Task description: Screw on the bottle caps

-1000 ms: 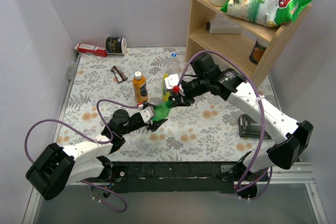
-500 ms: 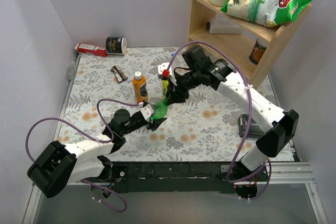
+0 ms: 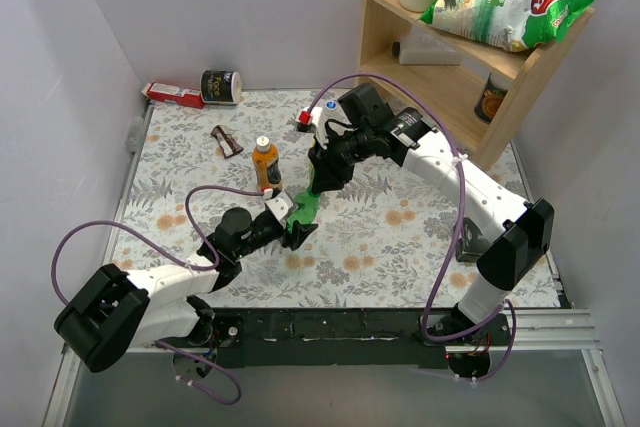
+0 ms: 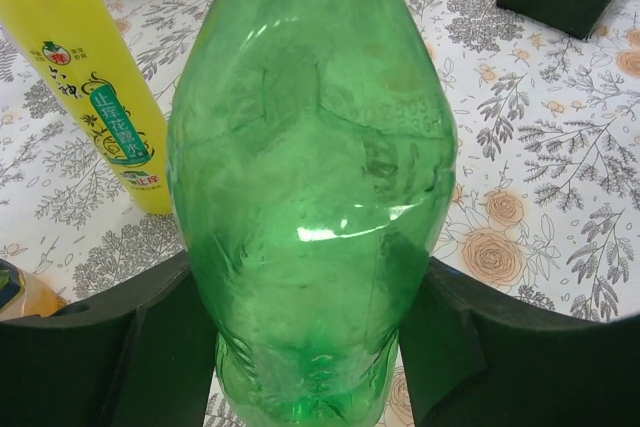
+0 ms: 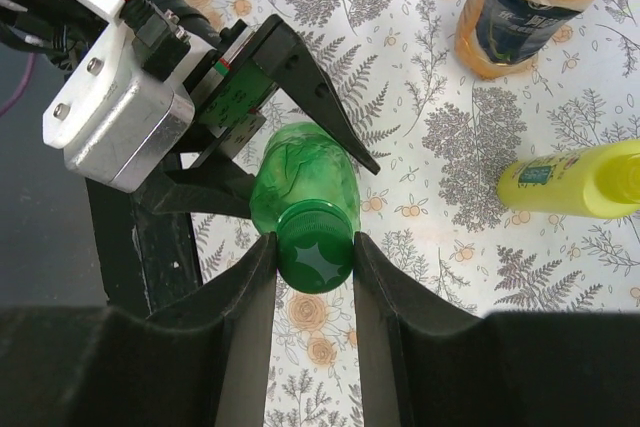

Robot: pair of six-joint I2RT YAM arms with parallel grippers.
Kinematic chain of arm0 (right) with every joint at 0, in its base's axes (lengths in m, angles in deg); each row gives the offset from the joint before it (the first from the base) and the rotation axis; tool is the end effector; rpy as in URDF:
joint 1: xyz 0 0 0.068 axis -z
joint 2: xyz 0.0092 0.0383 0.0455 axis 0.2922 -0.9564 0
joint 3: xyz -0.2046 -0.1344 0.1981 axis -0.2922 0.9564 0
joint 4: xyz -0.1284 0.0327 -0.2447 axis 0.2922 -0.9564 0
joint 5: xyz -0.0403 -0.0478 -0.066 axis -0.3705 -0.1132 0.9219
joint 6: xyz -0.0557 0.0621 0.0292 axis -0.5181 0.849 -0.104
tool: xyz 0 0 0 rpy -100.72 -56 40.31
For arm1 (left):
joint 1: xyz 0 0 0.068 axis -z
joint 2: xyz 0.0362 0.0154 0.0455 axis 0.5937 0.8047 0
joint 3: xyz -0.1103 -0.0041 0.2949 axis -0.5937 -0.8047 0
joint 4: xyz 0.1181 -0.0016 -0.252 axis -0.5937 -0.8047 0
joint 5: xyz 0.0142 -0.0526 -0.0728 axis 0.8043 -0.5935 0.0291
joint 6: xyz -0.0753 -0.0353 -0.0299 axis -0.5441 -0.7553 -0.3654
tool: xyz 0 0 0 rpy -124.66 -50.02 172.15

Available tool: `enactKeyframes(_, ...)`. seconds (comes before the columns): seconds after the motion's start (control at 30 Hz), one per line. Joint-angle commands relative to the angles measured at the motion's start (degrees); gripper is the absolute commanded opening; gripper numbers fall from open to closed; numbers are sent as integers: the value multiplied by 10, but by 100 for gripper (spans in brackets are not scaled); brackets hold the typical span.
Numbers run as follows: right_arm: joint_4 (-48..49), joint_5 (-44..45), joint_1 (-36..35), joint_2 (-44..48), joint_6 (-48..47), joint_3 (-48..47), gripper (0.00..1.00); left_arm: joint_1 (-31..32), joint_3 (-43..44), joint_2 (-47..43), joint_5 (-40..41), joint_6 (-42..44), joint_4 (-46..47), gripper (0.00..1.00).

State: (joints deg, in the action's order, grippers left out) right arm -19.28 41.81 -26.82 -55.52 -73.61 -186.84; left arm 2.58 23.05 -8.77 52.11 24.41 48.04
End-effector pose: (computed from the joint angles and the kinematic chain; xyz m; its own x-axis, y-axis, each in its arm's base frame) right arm 0.2648 0.3128 0.3964 -0.2212 -0.5735 -0.7888 -0.9737 0.1757 0.1452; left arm 0.1818 -0.1758 0.2063 -0.5409 -0.2302 -0.8090 0.6284 0.5286 -0.5707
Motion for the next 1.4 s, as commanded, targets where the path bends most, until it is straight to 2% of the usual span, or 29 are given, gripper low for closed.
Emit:
enactKeyframes(0.0, -10, 19, -15, 1, 48, -3, 25, 0, 38, -3, 19, -38, 72, 0)
enactKeyframes(0.27, -2, 41, -18, -8, 64, -16, 25, 0, 41, 1, 9, -45, 67, 0)
enactKeyframes(0.53, -17, 39, -18, -12, 44, -67, 35, 0, 30, 0, 1, -63, 42, 0)
enactKeyframes(0.6, -21, 25, -18, -10, 34, -78, 43, 0, 25, 1, -1, -70, 33, 0)
enactKeyframes(0.67, -20, 17, -18, -8, 31, -85, 59, 0, 23, 1, 0, -75, 26, 0)
enactKeyframes(0.7, -21, 18, -18, -6, 31, -86, 70, 0, 23, 3, -2, -76, 24, 0)
enactKeyframes(0.77, -23, 17, -18, -2, 30, -93, 87, 0, 22, 5, -2, -80, 21, 0)
enactKeyframes(0.93, -26, 15, -18, 18, 9, -99, 91, 0, 22, 7, 0, -83, 17, 0)
enactKeyframes(1.0, -19, 55, -15, 36, -2, -91, 92, 0, 25, 3, -7, -78, 9, 0)
enactKeyframes(1.03, -10, 62, 4, 45, 6, -85, 96, 0, 30, -6, -11, -74, 3, 0)
enactKeyframes(1.07, 10, 49, 21, 60, 11, -77, 98, 0, 32, -11, -17, -69, -7, 0)
enactKeyframes(1.1, 18, -14, 39, 65, 3, -66, 98, 0, 31, -16, -20, -57, -12, 0)
enactKeyframes(1.17, 25, -73, 71, 73, -24, -57, 98, 0, 31, -37, -37, -39, -24, 0)
enactKeyframes(1.2, 0, -112, 73, 73, -99, -63, 98, 0, 30, -43, -44, -29, -31, 0)
enactKeyframes(1.37, -99, -139, 58, 69, -280, -60, 95, -2, 36, -79, -83, 7, -85, 0)
